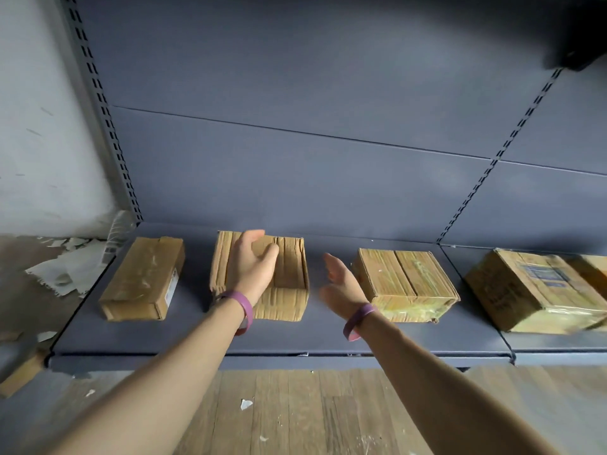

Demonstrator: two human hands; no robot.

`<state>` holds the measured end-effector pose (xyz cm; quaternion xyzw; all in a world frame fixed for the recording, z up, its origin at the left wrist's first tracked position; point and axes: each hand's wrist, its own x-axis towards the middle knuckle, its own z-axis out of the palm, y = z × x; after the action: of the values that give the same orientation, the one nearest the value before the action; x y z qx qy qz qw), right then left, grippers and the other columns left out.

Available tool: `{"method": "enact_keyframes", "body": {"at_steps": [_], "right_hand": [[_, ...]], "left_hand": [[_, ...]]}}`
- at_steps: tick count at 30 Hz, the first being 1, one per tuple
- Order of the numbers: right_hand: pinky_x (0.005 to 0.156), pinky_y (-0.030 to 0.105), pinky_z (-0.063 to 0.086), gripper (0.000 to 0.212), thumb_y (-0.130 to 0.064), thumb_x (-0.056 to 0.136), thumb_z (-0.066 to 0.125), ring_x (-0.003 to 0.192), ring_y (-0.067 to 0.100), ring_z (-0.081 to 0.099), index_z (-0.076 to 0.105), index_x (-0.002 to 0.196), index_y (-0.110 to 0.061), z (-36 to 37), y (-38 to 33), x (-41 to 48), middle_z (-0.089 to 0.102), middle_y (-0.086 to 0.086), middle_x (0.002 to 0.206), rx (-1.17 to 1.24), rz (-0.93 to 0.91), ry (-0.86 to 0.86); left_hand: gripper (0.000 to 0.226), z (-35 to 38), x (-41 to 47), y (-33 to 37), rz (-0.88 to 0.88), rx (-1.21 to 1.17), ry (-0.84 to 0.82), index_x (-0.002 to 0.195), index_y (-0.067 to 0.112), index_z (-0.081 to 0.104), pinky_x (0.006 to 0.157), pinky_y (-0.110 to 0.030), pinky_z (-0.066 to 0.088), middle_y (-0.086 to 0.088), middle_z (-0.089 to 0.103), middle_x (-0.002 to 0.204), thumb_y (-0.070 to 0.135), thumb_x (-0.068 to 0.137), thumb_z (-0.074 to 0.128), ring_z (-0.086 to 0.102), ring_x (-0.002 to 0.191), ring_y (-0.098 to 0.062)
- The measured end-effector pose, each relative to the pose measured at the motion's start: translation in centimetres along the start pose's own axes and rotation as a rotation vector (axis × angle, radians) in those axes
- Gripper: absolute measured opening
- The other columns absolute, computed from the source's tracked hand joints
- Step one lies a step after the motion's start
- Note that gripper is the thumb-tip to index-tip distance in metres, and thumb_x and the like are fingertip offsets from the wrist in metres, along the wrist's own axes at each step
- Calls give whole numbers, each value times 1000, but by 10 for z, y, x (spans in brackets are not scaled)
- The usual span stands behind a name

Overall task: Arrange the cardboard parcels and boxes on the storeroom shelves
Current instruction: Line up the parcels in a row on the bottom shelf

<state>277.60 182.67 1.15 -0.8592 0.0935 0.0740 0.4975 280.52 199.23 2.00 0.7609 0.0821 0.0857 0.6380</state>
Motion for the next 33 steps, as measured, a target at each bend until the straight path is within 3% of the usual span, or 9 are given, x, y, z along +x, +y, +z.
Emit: {"method": "enact_keyframes", "body": {"at_steps": [4,8,10,13,17,23,28,30,33], "right_hand": [[64,1,41,72,13,85,50,106,11,54,35,151,-12,-40,10,-8,48,7,139,-13,-18,90],[99,16,35,69,12,84,53,136,19,44,40,148,-11,-79,20,-10,48,7,146,-48,-39,137],[88,14,39,67,10,85,54,124,18,51,42,147,-13,-98,27,-6,50,6,141,-55,-44,164],[72,18,47,65,9,83,49,95,20,57,46,144,-14,-117,44,0,57,7,130,43,-16,306],[115,38,29,68,6,78,49,137,29,37,47,142,-14,-141,87,5,46,10,145,-84,-39,410],[121,40,14,53,-25,96,53,148,30,17,41,147,-25,-198,130,19,29,15,158,-147,30,354],[120,41,22,76,-2,79,44,145,34,22,40,149,-33,-207,168,20,28,11,158,81,78,208],[113,36,35,81,-2,74,37,139,27,37,39,148,-35,-206,182,17,40,3,152,230,60,150],[78,-4,35,81,12,85,31,121,2,41,28,155,-29,-205,193,8,42,-17,143,333,40,101]], "left_hand": [[39,50,-19,22,45,-45,-161,132,9,57,99,-21,36,-6,56,138,11,94,63,50,125,-14],[51,84,-33,30,-20,-36,-363,138,18,54,105,-24,33,-5,49,147,25,89,67,46,130,-12],[66,96,-39,28,-80,9,-428,141,26,51,103,-25,32,-1,47,150,42,78,63,45,129,-10],[55,115,-48,21,-125,88,-444,146,28,45,101,-25,30,-1,43,152,34,94,63,42,137,-16],[63,144,-65,20,-206,137,-430,153,25,34,104,-25,30,-4,39,155,29,97,61,39,140,-17],[72,192,-97,13,-226,283,-398,157,31,22,113,-34,28,-1,27,162,25,97,61,29,147,-21],[78,230,-110,6,-255,371,-343,153,46,22,115,-37,34,-4,21,162,16,93,62,35,143,-30],[79,239,-114,8,-275,360,-293,156,41,19,109,-29,33,-3,22,161,12,95,61,29,146,-24],[81,246,-117,5,-304,316,-204,159,28,16,99,-18,26,1,22,163,4,95,59,25,149,-18]]}}
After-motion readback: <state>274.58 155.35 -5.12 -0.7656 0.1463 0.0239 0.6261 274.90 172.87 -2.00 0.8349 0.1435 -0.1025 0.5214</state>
